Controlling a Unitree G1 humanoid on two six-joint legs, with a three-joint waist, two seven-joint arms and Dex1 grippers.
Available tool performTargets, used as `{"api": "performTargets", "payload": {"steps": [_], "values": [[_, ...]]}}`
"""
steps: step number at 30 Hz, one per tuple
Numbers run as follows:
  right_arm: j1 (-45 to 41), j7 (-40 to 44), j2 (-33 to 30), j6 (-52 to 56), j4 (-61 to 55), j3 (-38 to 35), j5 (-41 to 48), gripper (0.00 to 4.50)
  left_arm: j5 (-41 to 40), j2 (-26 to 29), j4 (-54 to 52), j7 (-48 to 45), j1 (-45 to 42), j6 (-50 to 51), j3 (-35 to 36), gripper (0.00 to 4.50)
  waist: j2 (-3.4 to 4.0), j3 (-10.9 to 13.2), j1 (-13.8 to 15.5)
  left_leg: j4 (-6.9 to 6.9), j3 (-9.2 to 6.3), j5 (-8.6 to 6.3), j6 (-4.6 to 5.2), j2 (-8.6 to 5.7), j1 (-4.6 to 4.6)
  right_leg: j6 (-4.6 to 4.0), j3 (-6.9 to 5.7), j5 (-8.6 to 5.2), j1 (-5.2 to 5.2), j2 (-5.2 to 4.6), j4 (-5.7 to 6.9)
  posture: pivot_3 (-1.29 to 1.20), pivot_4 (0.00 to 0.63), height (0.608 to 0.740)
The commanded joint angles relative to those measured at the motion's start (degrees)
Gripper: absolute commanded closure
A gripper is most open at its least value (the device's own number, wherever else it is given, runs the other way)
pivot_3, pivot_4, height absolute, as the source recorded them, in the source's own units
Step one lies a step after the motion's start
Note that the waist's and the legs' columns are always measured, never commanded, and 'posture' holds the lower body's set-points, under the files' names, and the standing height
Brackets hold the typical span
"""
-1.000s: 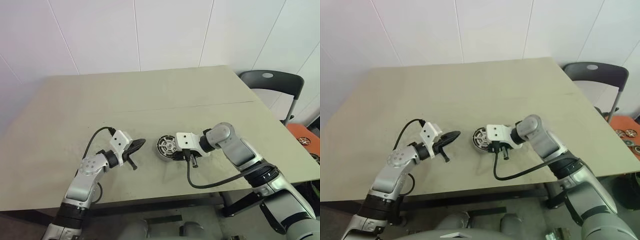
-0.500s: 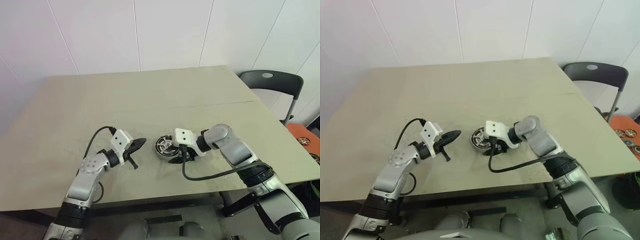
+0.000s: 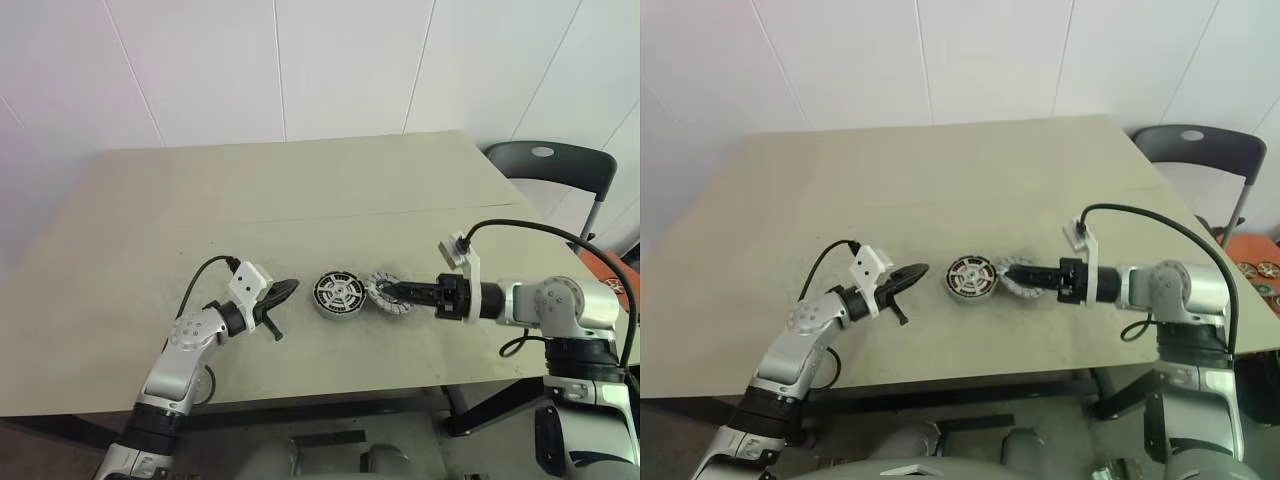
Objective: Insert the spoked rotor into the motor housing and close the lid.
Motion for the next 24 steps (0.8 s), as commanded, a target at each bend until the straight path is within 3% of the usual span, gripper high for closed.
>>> {"api": "performTargets", "payload": {"steps": [1, 5, 9, 14, 21, 24], "values": [[3.54, -5.37, -0.51, 3.42, -1.64, 0.17, 9.12, 2.01, 0.44, 0.08, -0.31, 0.03, -1.12, -1.59, 0.40, 4.50, -0.01, 0.00, -0.01, 0.01, 0.00, 0.00, 0.01, -0.01, -0.01, 0.00, 0.00, 0.00, 0.01, -0.01, -0.02, 0.00, 0.000, 0.740], [7.26, -16.87, 0.16, 3.42, 2.77, 2.02, 12.67, 2.01, 0.73, -0.29, -0.28, 0.40, -1.09, -1.82, 0.22, 4.50, -0.01, 0.00, -0.11, 0.05, 0.07, -0.02, 0.03, -0.05, -0.02, 0.01, 0.02, -0.01, 0.03, -0.08, -0.04, 0.00, 0.000, 0.740], [4.84, -27.55, 3.41, 3.42, 8.53, -1.98, 11.42, 2.01, 0.89, -0.46, -0.27, 0.92, -0.40, -2.22, 0.32, 4.50, -0.04, -0.01, -0.37, 0.04, 0.13, -0.01, 0.03, 0.00, 0.07, -0.01, 0.02, 0.00, 0.06, -0.08, -0.01, 0.00, 0.000, 0.740], [-0.20, -33.75, 6.38, 3.42, 11.99, -7.62, 13.70, 2.01, 0.95, -0.58, -0.15, 1.41, -0.29, -2.24, 0.34, 4.50, -0.01, 0.00, -0.17, 0.14, 0.34, -0.01, 0.02, 0.29, 0.20, -0.15, -0.06, 0.12, 0.13, 0.03, -0.01, 0.00, 0.000, 0.740], [-5.89, -42.40, 11.65, -1.79, 16.18, -17.53, 9.85, 2.01, 1.52, -1.26, -0.16, 2.11, 0.08, -2.38, -0.17, 4.50, -0.01, 0.00, -0.19, 0.00, 0.34, -0.01, 0.02, 0.29, 0.09, -0.03, -0.05, 0.22, -0.05, 0.02, -0.04, 0.00, 0.000, 0.740], [-6.80, -42.95, 12.59, -2.86, 16.50, -18.27, 9.53, 2.01, 2.09, -1.36, 0.24, 2.25, 0.06, -2.48, -0.39, 4.50, 0.00, -0.01, -0.21, -0.03, 0.34, -0.01, 0.02, 0.29, 0.05, -0.02, -0.04, 0.24, -0.14, 0.02, -0.02, 0.00, 0.000, 0.740]]}}
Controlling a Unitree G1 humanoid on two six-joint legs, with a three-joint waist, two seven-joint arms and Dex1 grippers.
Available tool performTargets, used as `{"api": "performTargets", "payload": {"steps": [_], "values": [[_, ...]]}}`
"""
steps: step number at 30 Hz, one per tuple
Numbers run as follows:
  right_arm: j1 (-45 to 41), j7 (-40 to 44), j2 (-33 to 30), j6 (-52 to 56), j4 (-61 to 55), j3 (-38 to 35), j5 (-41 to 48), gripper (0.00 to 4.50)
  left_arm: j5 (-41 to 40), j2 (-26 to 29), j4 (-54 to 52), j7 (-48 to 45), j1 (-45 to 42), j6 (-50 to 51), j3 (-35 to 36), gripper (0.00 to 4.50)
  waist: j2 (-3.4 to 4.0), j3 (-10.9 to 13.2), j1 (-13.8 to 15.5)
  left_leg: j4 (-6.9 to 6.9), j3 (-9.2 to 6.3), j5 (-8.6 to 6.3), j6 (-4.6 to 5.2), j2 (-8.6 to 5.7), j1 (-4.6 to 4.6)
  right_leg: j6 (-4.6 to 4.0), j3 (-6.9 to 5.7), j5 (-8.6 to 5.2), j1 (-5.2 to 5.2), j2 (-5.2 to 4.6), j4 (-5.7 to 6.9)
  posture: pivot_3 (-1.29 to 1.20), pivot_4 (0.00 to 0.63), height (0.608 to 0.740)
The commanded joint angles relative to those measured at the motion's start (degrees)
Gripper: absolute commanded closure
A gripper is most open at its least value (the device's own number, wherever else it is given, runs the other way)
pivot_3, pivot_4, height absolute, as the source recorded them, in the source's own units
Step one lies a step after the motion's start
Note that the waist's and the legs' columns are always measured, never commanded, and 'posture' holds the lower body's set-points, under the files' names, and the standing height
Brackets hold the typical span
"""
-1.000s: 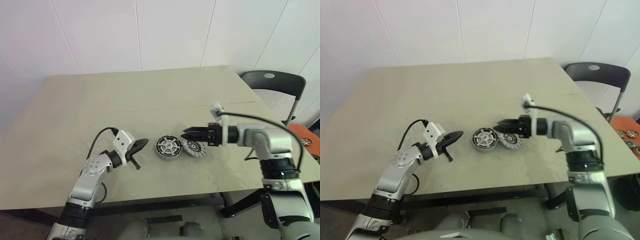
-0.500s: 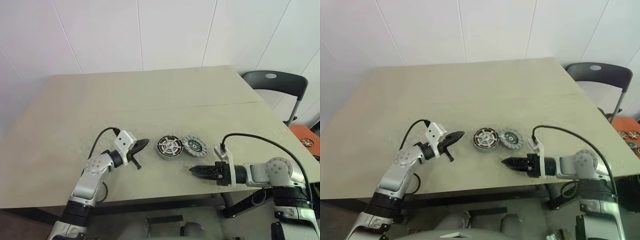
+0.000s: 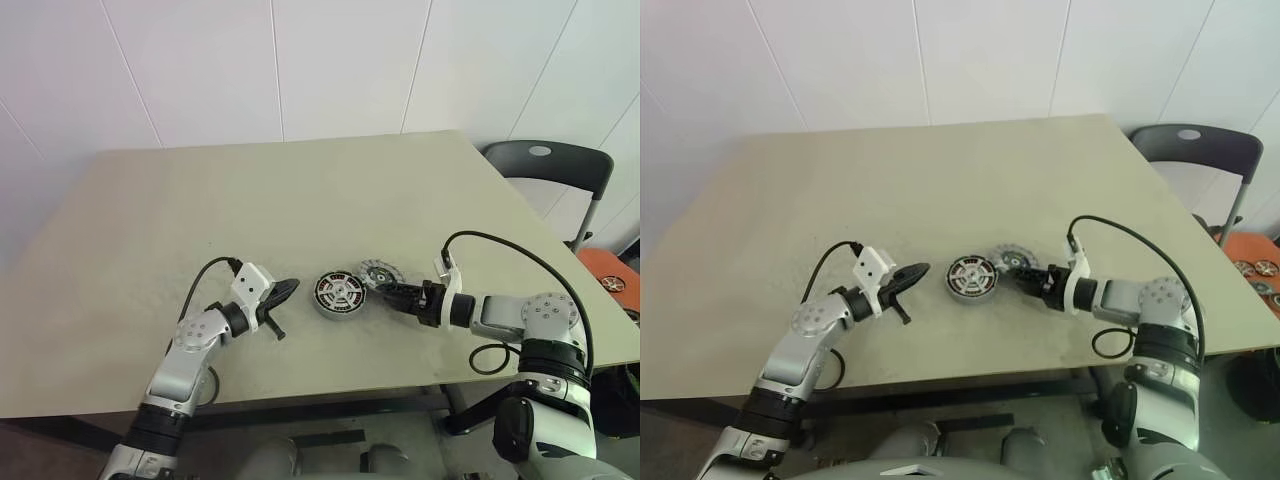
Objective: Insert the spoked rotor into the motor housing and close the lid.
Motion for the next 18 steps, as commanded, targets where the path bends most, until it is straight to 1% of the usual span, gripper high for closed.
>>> {"api": "performTargets", "payload": {"steps": [1, 3, 6, 9, 12, 14, 18], "values": [[-2.29, -0.43, 0.92, -1.54, -0.39, -2.00, 0.33, 2.01, 0.67, 0.00, -0.24, 0.27, -0.39, -1.29, -0.02, 4.50, 0.01, 0.00, -0.03, 0.00, 0.00, 0.00, 0.00, 0.00, 0.00, 0.00, 0.00, 0.00, -0.02, 0.00, 0.00, 0.00, 0.000, 0.740], [-3.36, -1.36, 1.61, -3.09, 0.81, -3.42, 0.29, 2.01, 0.84, -0.07, 0.03, 0.31, -0.46, -1.36, -0.13, 4.50, 0.01, 0.00, -0.18, 0.02, 0.02, 0.00, 0.00, 0.01, 0.02, -0.01, 0.01, 0.00, -0.02, 0.01, 0.01, 0.00, 0.000, 0.740], [-4.88, -4.60, 2.28, -8.41, 4.56, -5.80, -1.65, 2.01, 1.10, -0.31, 0.35, 0.39, -0.67, -1.46, -0.58, 4.50, 0.03, -0.01, -0.13, 0.04, 0.04, 0.00, 0.00, 0.02, 0.06, -0.02, 0.02, 0.00, 0.06, 0.02, 0.04, 0.00, 0.000, 0.740], [-5.15, -5.07, 2.70, -10.94, 5.36, -6.00, -1.88, 2.01, 1.34, -0.54, 0.64, 0.42, -0.88, -1.57, -0.89, 4.50, 0.03, -0.01, -0.04, 0.03, 0.04, 0.00, 0.00, 0.01, 0.06, -0.02, 0.02, 0.00, 0.06, 0.01, 0.02, 0.00, 0.000, 0.740], [-5.04, -5.26, 3.62, -11.56, 4.08, -6.32, -0.85, 2.59, 1.50, -0.64, 0.80, 0.26, -0.97, -1.70, -0.90, 4.50, 0.03, -0.01, -0.11, -0.01, 0.03, 0.00, 0.00, 0.01, 0.03, -0.01, 0.02, 0.00, 0.03, 0.01, 0.03, 0.00, 0.000, 0.740], [-5.01, -4.74, 4.08, -11.81, 2.61, -6.06, -0.25, 3.17, 1.60, -0.72, 0.85, 0.17, -1.10, -1.70, -0.89, 4.50, 0.04, -0.01, -0.23, 0.00, 0.04, 0.00, 0.00, 0.01, 0.03, -0.01, 0.03, 0.00, 0.02, 0.01, 0.03, 0.00, 0.000, 0.740], [-3.90, -1.42, 3.83, -15.88, -3.84, -0.25, -2.21, 4.41, 1.61, -0.69, 1.01, 0.11, -1.35, -1.73, -0.91, 4.50, 0.08, 0.00, -0.32, 0.02, 0.04, 0.00, 0.00, 0.01, 0.04, -0.01, 0.03, 0.00, -0.01, 0.01, 0.06, 0.00, 0.000, 0.740]]}}
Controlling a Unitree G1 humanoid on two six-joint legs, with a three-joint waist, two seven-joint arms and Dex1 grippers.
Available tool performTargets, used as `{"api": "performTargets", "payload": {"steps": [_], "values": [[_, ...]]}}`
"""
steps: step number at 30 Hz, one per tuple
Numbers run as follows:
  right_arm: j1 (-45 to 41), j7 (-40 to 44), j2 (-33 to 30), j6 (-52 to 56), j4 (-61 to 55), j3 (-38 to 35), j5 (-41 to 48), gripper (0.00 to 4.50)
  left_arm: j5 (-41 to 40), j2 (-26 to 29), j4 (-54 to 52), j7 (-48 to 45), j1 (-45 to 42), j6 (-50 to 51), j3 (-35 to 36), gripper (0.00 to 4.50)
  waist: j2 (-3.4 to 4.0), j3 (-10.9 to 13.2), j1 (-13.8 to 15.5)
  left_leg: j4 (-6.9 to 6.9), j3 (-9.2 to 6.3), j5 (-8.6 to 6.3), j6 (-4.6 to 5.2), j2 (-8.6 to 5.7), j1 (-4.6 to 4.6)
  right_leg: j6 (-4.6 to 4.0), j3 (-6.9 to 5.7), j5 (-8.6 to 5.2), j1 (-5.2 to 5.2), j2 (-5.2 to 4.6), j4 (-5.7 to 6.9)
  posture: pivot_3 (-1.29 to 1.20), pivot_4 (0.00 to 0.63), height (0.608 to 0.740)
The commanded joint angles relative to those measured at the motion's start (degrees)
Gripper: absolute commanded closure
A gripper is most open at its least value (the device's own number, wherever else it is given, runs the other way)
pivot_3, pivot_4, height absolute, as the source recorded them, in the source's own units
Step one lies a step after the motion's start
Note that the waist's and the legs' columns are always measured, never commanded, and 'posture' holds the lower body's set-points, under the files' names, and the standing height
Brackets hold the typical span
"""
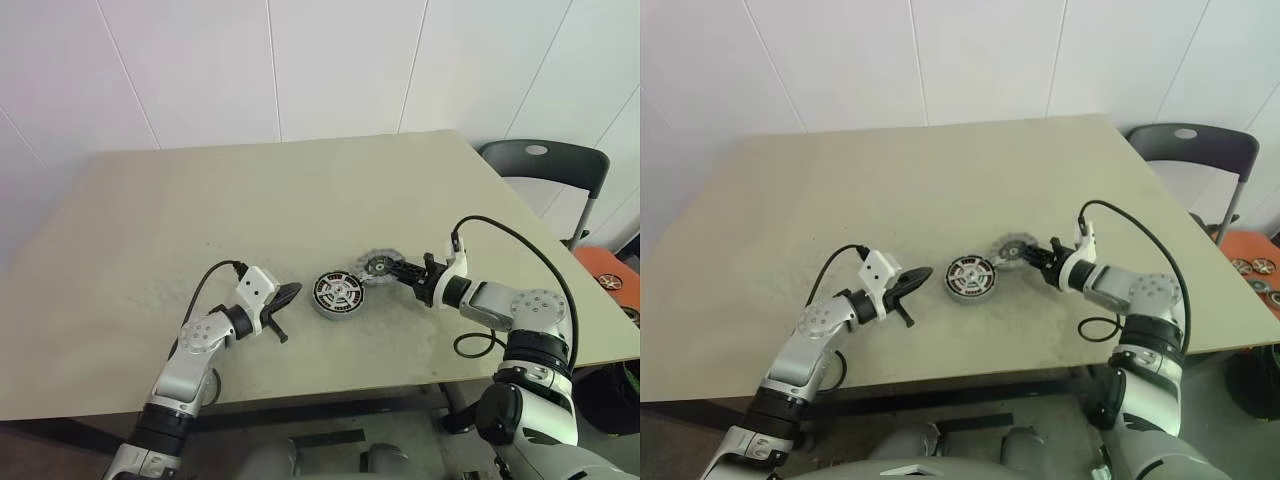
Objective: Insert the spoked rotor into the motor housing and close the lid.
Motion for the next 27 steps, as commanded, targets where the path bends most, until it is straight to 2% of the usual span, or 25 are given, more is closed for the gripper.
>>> {"api": "performTargets", "payload": {"steps": [1, 4, 9, 13, 17, 20, 25, 27], "values": [[-0.52, 3.70, -0.26, -3.92, -7.24, 4.27, -0.18, 4.44, 0.19, -0.04, -0.72, -0.19, -1.20, -1.31, 0.08, 4.50, 0.00, 0.00, -0.10, 0.00, 0.00, 0.00, 0.00, 0.00, 0.00, 0.00, 0.00, 0.00, 0.00, 0.00, 0.00, 0.00, 0.000, 0.740], [1.02, 9.29, -3.21, -7.94, -13.19, 12.53, -3.44, 4.44, 0.25, -0.07, -0.58, -0.20, -1.31, -1.28, -0.01, 4.50, 0.01, 0.00, -0.27, 0.00, 0.00, 0.00, 0.00, 0.00, -0.02, 0.01, 0.00, 0.00, -0.04, 0.00, -0.02, 0.00, 0.000, 0.740], [3.82, 20.21, -10.44, -20.69, -24.55, 27.20, -11.88, 4.44, 0.39, -0.25, 0.03, -0.15, -1.68, -1.31, -0.22, 4.50, 0.02, 0.02, -0.54, 0.00, 0.02, 0.00, 0.00, -0.02, -0.14, 0.04, -0.01, 0.00, -0.30, -0.02, -0.03, 0.00, 0.000, 0.740], [6.42, 25.09, -16.50, -34.43, -27.84, 37.50, -23.53, 4.44, 0.46, -0.43, 0.51, -0.10, -1.91, -1.48, -0.36, 4.50, 0.00, 0.01, -1.02, 0.04, 0.02, 0.00, 0.00, -0.01, -0.15, 0.06, -0.02, 0.01, -0.27, -0.03, -0.04, 0.00, 0.000, 0.740], [8.03, 27.69, -19.71, -45.46, -27.90, 42.62, -31.58, 4.44, 0.59, -0.50, 0.96, -0.01, -1.97, -1.66, -0.42, 4.50, 0.00, 0.02, -1.02, 0.06, 0.02, 0.00, 0.00, -0.03, -0.15, 0.08, -0.02, 0.00, -0.24, -0.05, -0.06, 0.00, 0.000, 0.740], [8.55, 28.75, -20.56, -49.58, -27.52, 43.92, -34.65, 4.44, 0.72, -0.52, 1.22, 0.03, -2.03, -1.70, -0.38, 4.50, -0.01, 0.02, -0.95, 0.04, 0.00, 0.00, 0.00, -0.02, -0.16, 0.08, -0.03, 0.01, -0.25, -0.05, -0.06, 0.00, 0.000, 0.740], [9.00, 33.12, -20.60, -48.24, -27.22, 42.90, -32.31, 2.76, 0.99, -0.50, 2.11, -0.01, -2.42, -1.99, -0.27, 4.50, -0.04, 0.03, -0.98, 0.08, -0.01, 0.00, 0.00, -0.03, -0.14, 0.07, -0.04, 0.01, -0.19, -0.05, -0.06, 0.00, 0.000, 0.740], [10.61, 38.40, -21.65, -44.67, -28.84, 42.48, -28.01, 2.18, 1.10, -0.55, 2.39, -0.02, -2.61, -2.08, -0.26, 4.50, -0.04, 0.03, -0.96, 0.07, -0.02, 0.00, 0.00, -0.02, -0.12, 0.06, -0.04, 0.01, -0.10, -0.03, -0.04, 0.00, 0.000, 0.740]]}}
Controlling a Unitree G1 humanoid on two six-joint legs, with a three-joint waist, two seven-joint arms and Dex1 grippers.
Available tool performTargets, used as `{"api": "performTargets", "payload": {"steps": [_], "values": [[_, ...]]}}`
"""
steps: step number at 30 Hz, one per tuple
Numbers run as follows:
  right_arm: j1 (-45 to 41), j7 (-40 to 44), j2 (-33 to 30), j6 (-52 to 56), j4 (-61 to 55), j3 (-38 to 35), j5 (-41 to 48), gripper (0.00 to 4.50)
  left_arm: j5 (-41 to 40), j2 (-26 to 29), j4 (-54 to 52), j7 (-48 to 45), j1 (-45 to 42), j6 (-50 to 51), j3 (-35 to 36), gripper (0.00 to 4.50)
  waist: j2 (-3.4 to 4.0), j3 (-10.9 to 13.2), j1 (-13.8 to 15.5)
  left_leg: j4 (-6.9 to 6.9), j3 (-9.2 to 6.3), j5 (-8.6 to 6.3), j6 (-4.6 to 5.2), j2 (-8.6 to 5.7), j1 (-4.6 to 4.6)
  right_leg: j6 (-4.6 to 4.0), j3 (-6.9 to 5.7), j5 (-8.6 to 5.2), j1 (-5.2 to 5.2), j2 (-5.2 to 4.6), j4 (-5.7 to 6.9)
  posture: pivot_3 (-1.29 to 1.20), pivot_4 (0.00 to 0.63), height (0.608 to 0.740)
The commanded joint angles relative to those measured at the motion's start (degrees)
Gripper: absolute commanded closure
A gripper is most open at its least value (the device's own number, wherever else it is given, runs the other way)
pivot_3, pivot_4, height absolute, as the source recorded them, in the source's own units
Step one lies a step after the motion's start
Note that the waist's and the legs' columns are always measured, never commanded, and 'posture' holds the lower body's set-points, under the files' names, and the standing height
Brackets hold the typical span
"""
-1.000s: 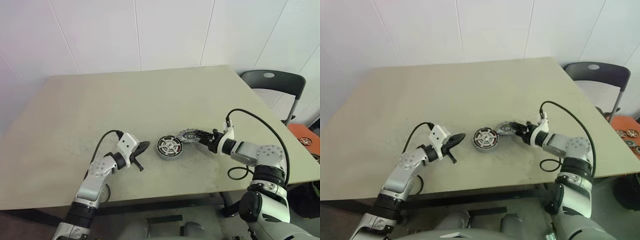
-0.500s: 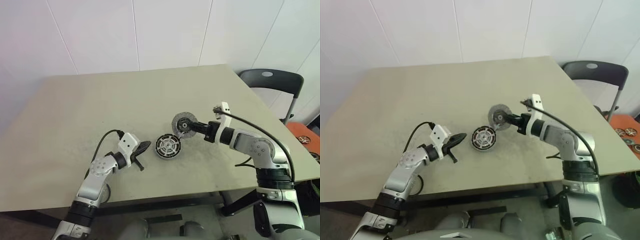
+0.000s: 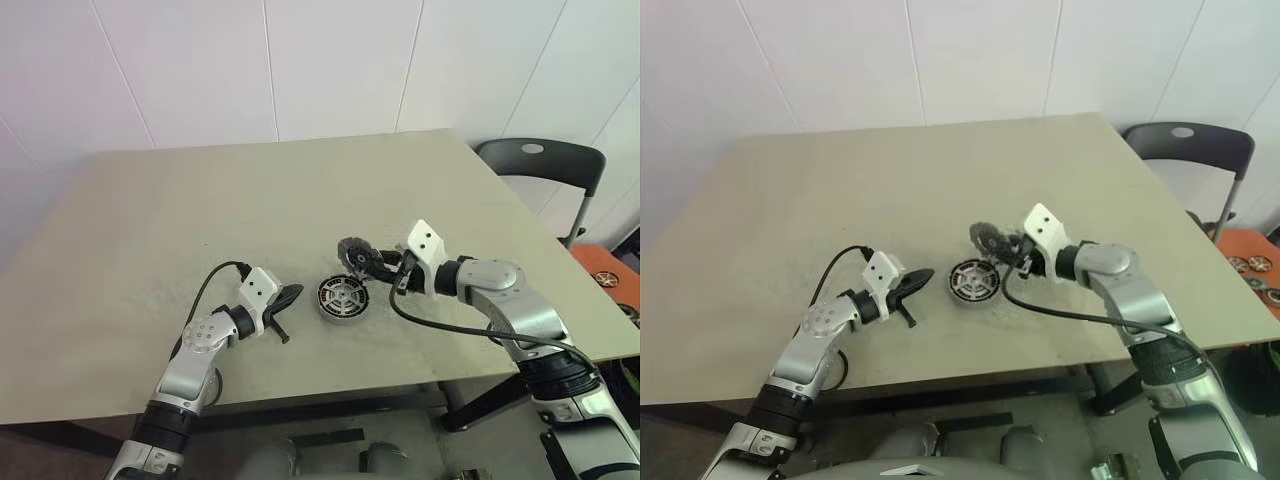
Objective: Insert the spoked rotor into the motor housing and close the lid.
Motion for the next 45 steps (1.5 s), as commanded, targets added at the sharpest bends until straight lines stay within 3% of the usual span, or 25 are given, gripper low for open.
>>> {"api": "performTargets", "payload": {"steps": [1, 5, 9, 13, 19, 26, 29, 34, 45], "values": [[1.84, 8.13, -2.12, 5.05, -3.87, -2.00, 7.30, 2.18, 0.11, -0.06, -0.24, -0.04, -1.46, -1.36, 0.38, 4.50, -0.01, 0.00, 0.11, 0.00, -0.01, 0.00, 0.00, 0.00, 0.00, 0.00, 0.00, 0.00, 0.02, 0.01, 0.00, 0.00, 0.000, 0.740], [3.38, 12.45, -3.73, 7.64, -5.60, -3.17, 10.84, 2.18, 0.41, 0.05, 0.43, -0.04, -1.84, -1.56, 0.35, 4.50, 0.00, 0.01, -0.14, -0.01, -0.04, 0.00, 0.00, 0.01, -0.01, 0.01, -0.04, 0.00, 0.12, 0.00, -0.03, 0.00, 0.000, 0.740], [2.69, 12.09, -3.80, 6.35, -3.13, -3.29, 8.98, 2.18, 0.47, 0.03, 0.91, -0.12, -2.11, -1.77, 0.27, 4.50, -0.02, 0.02, -0.04, 0.02, -0.02, -0.01, 0.00, 0.02, 0.12, -0.01, -0.03, -0.01, 0.26, 0.01, -0.02, 0.00, 0.000, 0.740], [-2.09, 1.68, 1.53, 5.02, 4.94, -5.73, 4.86, 2.18, 0.57, -0.02, 1.13, -0.16, -2.38, -1.87, 0.06, 4.50, -0.04, 0.02, -0.15, 0.03, 0.02, -0.01, 0.00, 0.04, 0.17, -0.03, -0.02, -0.01, 0.29, 0.01, -0.02, 0.00, 0.000, 0.740], [-1.51, -0.03, 4.57, 3.75, 2.16, -3.82, 2.98, 2.18, 0.63, -0.05, 1.06, -0.09, -2.14, -1.94, -0.25, 4.50, -0.04, 0.01, 0.09, -0.03, -0.04, -0.03, -0.05, 0.04, 0.08, 0.00, -0.08, 0.01, 0.16, -0.01, -0.03, 0.00, 0.000, 0.740], [-3.85, -8.81, 12.89, 14.83, 4.52, -2.61, 2.44, 2.18, 0.97, -0.44, 1.24, 0.03, -2.22, -2.03, -0.63, 4.50, -0.04, 0.01, -0.15, 0.00, -0.04, -0.04, -0.06, 0.11, 0.15, -0.05, -0.07, 0.03, 0.17, 0.07, 0.06, 0.00, 0.000, 0.740], [-4.87, -10.88, 15.40, 15.44, 5.18, -2.69, 1.60, 1.61, -0.25, -0.29, 0.35, 0.26, -2.31, -1.92, 1.08, 4.50, -0.02, 0.01, -0.03, 0.00, -0.05, -0.03, -0.07, 0.12, 0.15, -0.07, -0.07, 0.04, 0.02, 0.08, 0.09, 0.00, 0.000, 0.740], [-6.22, -13.19, 17.20, 15.41, 6.67, -2.96, 1.10, 0.04, -3.74, 2.61, -1.26, -0.98, -1.35, -0.97, 5.83, 4.50, -0.02, 0.00, -0.22, -0.04, -0.04, -0.03, -0.08, 0.11, 0.13, -0.07, -0.07, 0.05, -0.10, 0.07, 0.08, 0.00, 0.000, 0.740], [-7.02, -14.21, 21.93, 15.62, 11.34, 0.86, -1.68, 0.02, -7.04, 5.30, -4.94, -2.93, -0.02, 1.35, 8.59, 4.50, -0.01, -0.02, -0.45, -0.04, -0.02, -0.03, -0.08, 0.13, 0.17, -0.08, -0.04, 0.05, -0.12, 0.09, 0.13, 0.00, 0.000, 0.740]]}}
